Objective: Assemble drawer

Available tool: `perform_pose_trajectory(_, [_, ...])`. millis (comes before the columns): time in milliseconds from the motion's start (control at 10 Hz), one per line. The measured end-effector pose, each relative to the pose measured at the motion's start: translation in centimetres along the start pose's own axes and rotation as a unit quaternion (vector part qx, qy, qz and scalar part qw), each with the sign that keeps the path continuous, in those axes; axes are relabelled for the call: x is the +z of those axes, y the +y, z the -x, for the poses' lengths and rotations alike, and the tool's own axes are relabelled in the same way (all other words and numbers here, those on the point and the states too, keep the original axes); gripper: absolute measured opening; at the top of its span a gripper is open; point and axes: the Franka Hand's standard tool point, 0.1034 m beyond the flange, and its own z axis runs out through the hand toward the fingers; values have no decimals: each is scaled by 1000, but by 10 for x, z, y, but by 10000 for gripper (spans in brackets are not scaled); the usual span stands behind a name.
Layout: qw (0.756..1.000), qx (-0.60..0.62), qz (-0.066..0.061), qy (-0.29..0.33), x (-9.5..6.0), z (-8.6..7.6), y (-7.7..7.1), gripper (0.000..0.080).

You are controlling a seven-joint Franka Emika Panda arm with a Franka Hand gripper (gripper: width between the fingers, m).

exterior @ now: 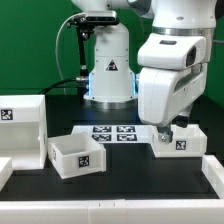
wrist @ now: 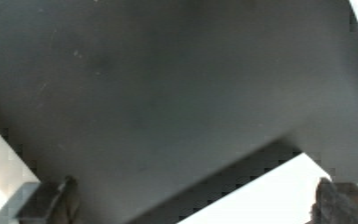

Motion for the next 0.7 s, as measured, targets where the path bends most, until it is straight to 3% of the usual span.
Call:
perform_pose_trajectory(500, [1000,-7,5,-3,0,1,1,650])
perform_pose_trajectory(600, [1000,-12,5,-6,-8,8,4,650])
perform_pose_trajectory(700, [1000,-15,10,-8,-27,21,10,650])
